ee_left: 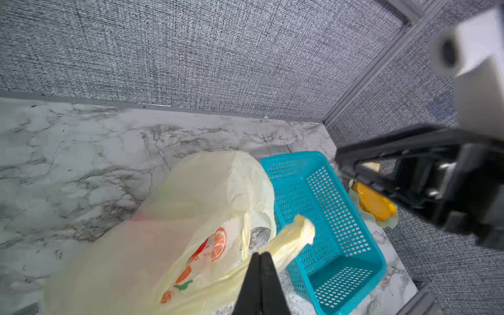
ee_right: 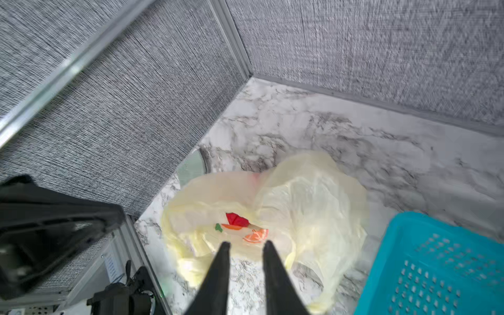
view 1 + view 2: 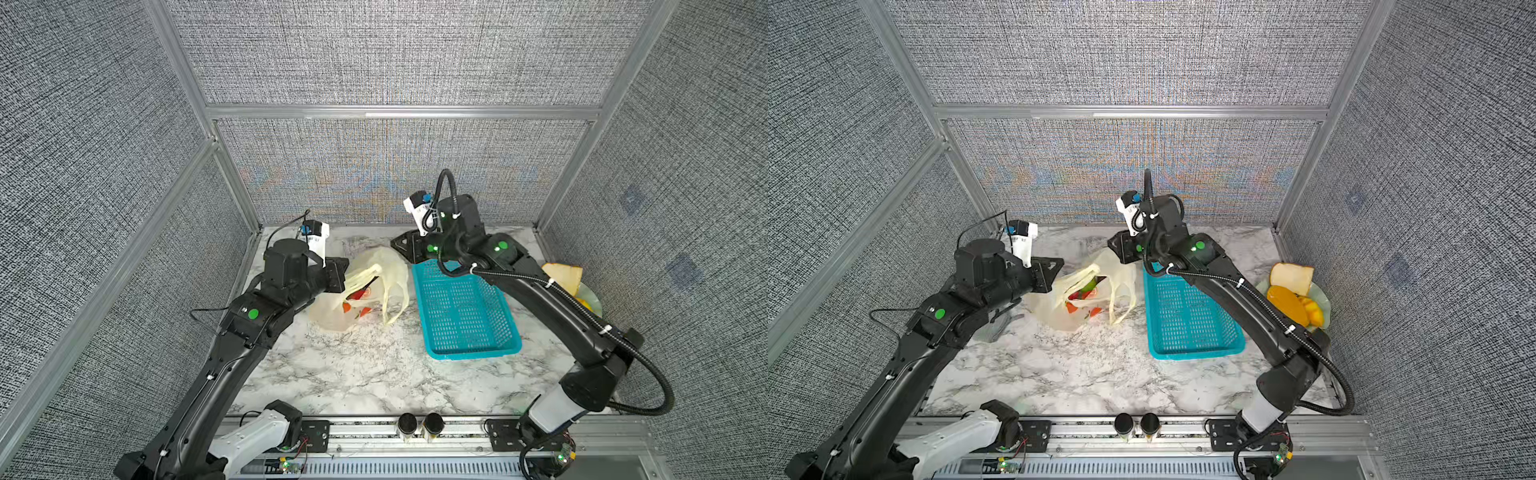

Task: Untie the knot of a plastic bag & take out the apple
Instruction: Adjust the plastic bag at the center of the board.

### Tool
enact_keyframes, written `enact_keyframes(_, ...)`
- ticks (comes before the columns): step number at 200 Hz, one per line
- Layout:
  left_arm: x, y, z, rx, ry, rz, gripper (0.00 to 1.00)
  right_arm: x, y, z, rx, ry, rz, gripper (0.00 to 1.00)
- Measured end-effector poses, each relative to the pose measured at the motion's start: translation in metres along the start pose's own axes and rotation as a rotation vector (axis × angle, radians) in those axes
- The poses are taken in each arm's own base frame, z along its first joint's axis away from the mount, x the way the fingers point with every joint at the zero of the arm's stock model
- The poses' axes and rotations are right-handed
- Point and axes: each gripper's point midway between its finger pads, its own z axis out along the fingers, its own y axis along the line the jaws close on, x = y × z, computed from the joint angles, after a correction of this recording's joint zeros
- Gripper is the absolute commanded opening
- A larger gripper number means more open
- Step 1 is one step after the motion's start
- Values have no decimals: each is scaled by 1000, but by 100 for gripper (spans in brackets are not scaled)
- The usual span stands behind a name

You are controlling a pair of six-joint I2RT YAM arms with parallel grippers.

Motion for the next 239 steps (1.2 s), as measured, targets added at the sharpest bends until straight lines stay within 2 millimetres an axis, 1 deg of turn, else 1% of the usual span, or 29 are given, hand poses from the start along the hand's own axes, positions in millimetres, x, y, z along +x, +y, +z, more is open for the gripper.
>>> enact_keyframes(10,-4,-13,11,30,20,15,2,20,-12,8,33,56,14,13)
enact_keyframes(21,-2,-32,23,67,57,50,1,43,-20,15,48,115,42,12)
enact_keyframes(31,-2,-54,30,116,81,79,1,63,-22,22,41,170,74,12)
enact_keyframes(43,-1,-74,37,173,104,101,1,79,-18,30,14,213,97,12)
enact_keyframes(53,3,-82,43,187,124,111,0,88,-10,38,-18,241,114,12)
enact_keyframes(61,12,-86,50,199,156,116,0,94,-2,46,-48,260,122,12)
enact_keyframes(74,32,-87,60,194,225,124,0,102,10,60,-97,291,134,12)
enact_keyframes(85,49,-84,64,184,281,128,0,108,16,70,-125,316,150,12)
enact_keyframes(99,64,-73,68,151,324,124,0,113,13,84,-126,345,174,12)
enact_keyframes(120,89,-58,69,101,403,121,0,108,9,108,-121,349,190,13)
enact_keyframes(134,105,-41,70,30,450,124,0,101,9,122,-120,342,186,13)
enact_keyframes(144,110,-28,70,-26,460,126,0,96,8,133,-113,336,184,14)
enact_keyframes(154,114,-11,69,-105,469,121,0,92,5,140,-105,332,175,14)
enact_keyframes(169,116,20,68,-228,470,114,0,86,-2,148,-80,318,175,15)
enact_keyframes(181,114,45,66,-320,459,109,0,82,-7,152,-60,308,170,16)
enact_keyframes(202,107,83,63,-436,418,78,0,83,-14,159,-29,306,158,19)
enact_keyframes(218,102,103,66,-476,385,59,0,83,-18,165,-10,301,144,21)
enact_keyframes(239,104,119,78,-501,385,56,0,80,-22,175,9,289,122,22)
